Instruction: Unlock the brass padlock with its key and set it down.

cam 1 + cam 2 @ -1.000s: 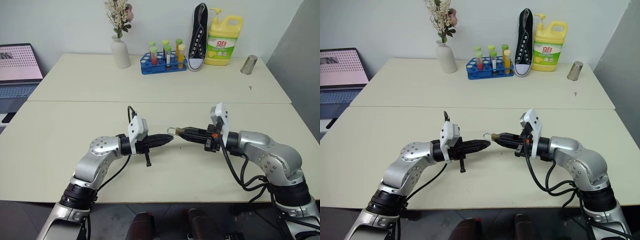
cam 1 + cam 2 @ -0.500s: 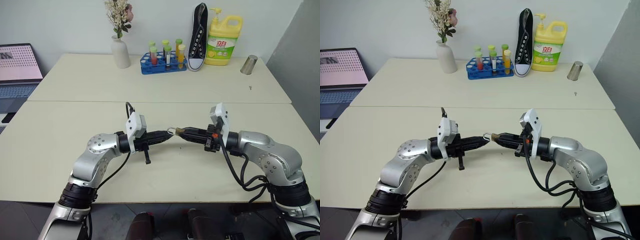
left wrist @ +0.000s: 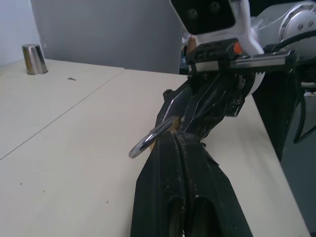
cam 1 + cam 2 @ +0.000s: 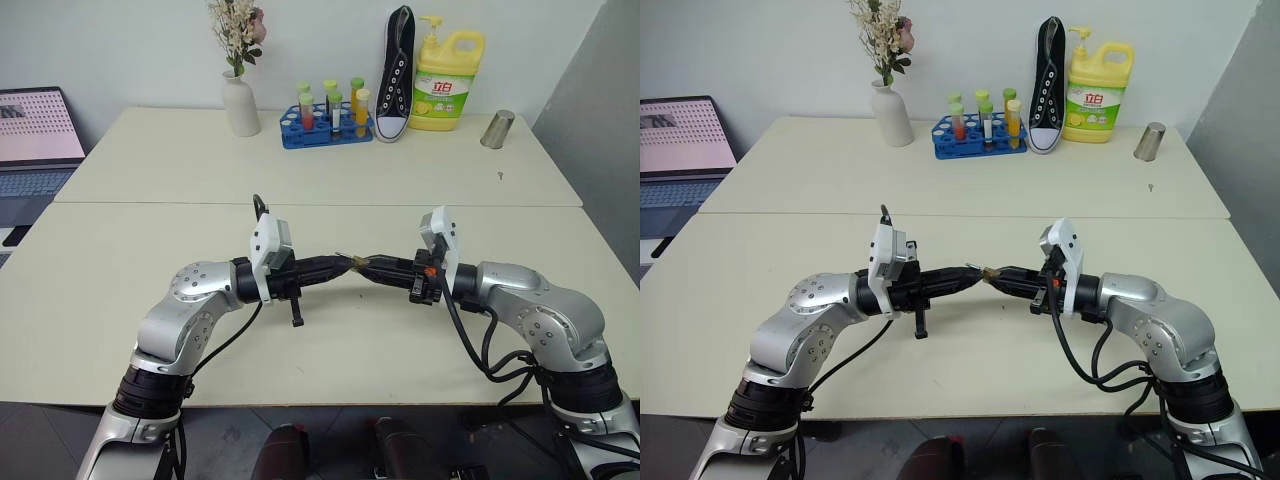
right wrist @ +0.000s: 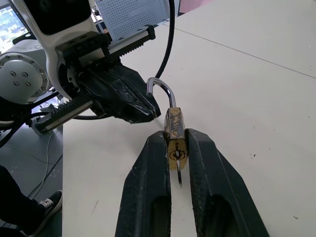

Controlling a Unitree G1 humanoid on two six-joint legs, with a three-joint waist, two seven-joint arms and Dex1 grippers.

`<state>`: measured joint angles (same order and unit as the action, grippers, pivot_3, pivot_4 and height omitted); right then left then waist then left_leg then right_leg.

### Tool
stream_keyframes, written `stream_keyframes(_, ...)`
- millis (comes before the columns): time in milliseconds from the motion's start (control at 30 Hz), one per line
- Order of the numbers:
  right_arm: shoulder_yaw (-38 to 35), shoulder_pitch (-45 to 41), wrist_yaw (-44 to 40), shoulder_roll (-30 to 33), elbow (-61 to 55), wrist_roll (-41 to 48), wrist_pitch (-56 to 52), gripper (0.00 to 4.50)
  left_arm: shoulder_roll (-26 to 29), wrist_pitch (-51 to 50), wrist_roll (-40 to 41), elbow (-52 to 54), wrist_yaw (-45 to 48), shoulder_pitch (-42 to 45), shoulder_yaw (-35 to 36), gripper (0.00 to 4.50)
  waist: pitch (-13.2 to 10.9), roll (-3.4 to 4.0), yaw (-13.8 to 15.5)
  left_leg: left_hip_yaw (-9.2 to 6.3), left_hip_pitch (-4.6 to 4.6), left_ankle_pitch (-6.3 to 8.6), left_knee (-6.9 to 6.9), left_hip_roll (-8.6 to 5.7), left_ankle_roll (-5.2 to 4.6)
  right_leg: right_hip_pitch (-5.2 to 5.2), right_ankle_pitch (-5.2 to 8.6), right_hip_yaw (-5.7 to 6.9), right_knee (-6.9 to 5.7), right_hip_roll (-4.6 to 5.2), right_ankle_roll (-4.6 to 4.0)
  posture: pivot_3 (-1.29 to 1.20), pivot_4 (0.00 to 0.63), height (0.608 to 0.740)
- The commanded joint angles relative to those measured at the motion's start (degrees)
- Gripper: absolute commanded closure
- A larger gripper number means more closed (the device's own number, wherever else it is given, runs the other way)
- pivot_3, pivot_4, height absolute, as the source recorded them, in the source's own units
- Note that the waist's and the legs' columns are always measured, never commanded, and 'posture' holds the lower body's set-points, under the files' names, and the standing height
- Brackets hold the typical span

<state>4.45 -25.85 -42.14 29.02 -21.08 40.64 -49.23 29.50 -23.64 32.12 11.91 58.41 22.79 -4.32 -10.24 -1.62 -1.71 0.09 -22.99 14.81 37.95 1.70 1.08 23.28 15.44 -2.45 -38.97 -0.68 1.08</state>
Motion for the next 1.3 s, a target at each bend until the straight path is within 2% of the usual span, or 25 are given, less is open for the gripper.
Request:
stream_keyframes(33,-0.60,-0.10,-0.79,0.31,-1.32,0.43,0.71,4.35,-0.37,-1.25,2.25,2.70,-1.07,1.67,1.83,4.50,0.00,0.00,0.00,0.00,0.00,0.00,0.00,0.00,0.00,0.00,0.00,0.00,0.00,0.00,0.00,0.00,0.150,0.740)
stream_keyframes(633,-0.40,-0.08,-1.13,0.45,-1.39,0.07,0.61,4.35,-0.71,-1.79,1.73,2.06,-3.41,3.66,1.69,4.50,0.00,0.00,0.01,0.01,0.00,0.00,0.00,-0.01,0.00,0.00,0.01,-0.01,0.01,0.00,0.01,0.00,0.150,0.740)
stream_keyframes(767,-0.60,0.00,-1.04,0.53,-1.36,0.27,0.16,4.35,1.07,0.21,-2.31,2.26,-4.83,3.43,1.53,4.50,0.00,0.00,0.01,0.01,0.00,0.00,0.00,-0.01,0.00,0.00,0.01,-0.01,0.01,0.00,0.01,0.00,0.150,0.740)
stream_keyframes(933,-2.26,-0.03,0.23,1.24,-0.52,2.45,-4.38,4.35,8.81,20.35,-14.44,-2.57,3.37,1.00,-0.09,4.50,-0.02,0.03,-0.08,0.05,0.03,0.00,-0.06,0.00,0.00,0.02,0.01,-0.05,0.02,-0.02,-0.02,0.00,0.150,0.740)
stream_keyframes(1033,-2.53,-0.37,1.00,1.63,0.34,3.03,-7.25,4.35,10.96,26.71,-16.89,-6.09,6.08,0.42,-0.32,3.90,-0.02,0.04,0.04,0.06,0.02,0.00,-0.06,-0.01,0.00,0.02,0.02,-0.04,0.03,0.01,-0.04,0.00,0.150,0.740)
stream_keyframes(1300,-3.07,-1.94,3.02,0.66,4.89,7.30,-18.64,4.35,15.21,35.31,-18.97,-4.51,14.33,-4.47,-2.83,1.37,-0.04,0.04,0.01,0.09,-0.01,0.00,-0.07,0.02,0.00,0.03,0.02,-0.05,0.07,0.06,-0.04,0.00,0.150,0.740)
